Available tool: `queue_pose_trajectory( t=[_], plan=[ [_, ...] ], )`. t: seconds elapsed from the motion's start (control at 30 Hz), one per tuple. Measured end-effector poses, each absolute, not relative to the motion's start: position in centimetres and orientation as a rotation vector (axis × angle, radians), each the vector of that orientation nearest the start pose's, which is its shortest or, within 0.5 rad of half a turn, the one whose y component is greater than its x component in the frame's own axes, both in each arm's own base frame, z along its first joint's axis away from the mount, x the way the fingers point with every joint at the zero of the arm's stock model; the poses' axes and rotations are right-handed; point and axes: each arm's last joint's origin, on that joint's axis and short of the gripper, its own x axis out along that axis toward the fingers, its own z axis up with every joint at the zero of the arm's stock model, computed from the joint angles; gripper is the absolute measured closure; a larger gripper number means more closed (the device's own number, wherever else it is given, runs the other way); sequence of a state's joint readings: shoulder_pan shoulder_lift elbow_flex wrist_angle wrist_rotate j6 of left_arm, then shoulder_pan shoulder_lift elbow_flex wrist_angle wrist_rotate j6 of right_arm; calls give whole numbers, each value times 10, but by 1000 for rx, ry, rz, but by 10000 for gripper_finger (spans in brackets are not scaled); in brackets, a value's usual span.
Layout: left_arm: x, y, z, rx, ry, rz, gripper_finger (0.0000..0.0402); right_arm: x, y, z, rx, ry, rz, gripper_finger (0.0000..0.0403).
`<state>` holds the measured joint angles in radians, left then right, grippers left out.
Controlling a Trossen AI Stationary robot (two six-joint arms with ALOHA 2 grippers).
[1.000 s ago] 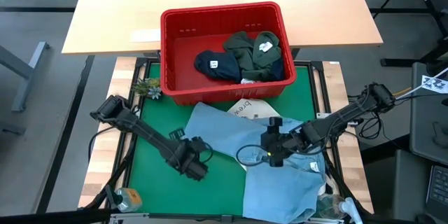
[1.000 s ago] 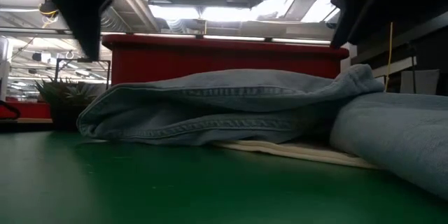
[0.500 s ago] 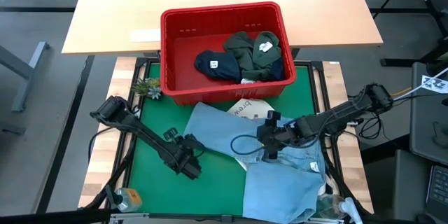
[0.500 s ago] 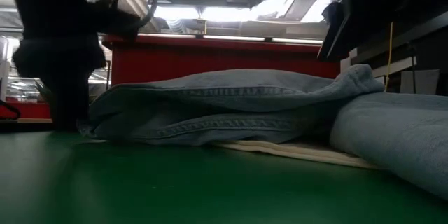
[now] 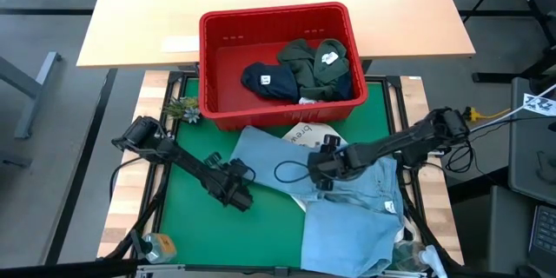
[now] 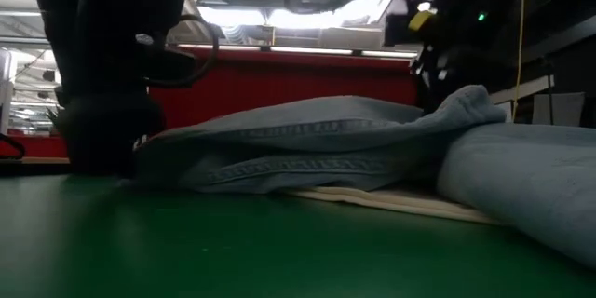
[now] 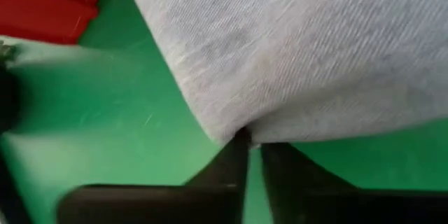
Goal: Fold laundry
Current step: Fold the light blue pants
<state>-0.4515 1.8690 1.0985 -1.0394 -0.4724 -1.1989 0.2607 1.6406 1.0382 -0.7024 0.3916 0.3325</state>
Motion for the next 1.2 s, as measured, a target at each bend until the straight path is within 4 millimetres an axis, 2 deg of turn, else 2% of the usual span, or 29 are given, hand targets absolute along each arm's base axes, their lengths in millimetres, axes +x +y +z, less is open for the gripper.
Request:
queue_pose_trajectory(
  t=[0.13,0.37,0.57,0.73,0.87,1.0,1.2],
  plan=[
    [264,-116,141,-136,1353,894,397,297,54,180,-140,1215,-330,178],
    [243,-121,167,-142,1490,968,400,307,35,180,-92,1165,-375,178],
    [234,-130,181,-143,1592,982,401,303,31,182,-99,1204,-387,178],
    [233,-135,181,-164,1603,957,401,289,48,191,-116,1271,-297,178],
    [228,-139,182,-174,1659,962,401,279,69,188,-108,1337,-187,178],
    [225,-145,181,-221,1698,946,401,272,83,167,-100,1311,-122,178],
    [221,-154,181,-265,1750,900,401,257,83,138,-56,1360,-57,178]
  ],
)
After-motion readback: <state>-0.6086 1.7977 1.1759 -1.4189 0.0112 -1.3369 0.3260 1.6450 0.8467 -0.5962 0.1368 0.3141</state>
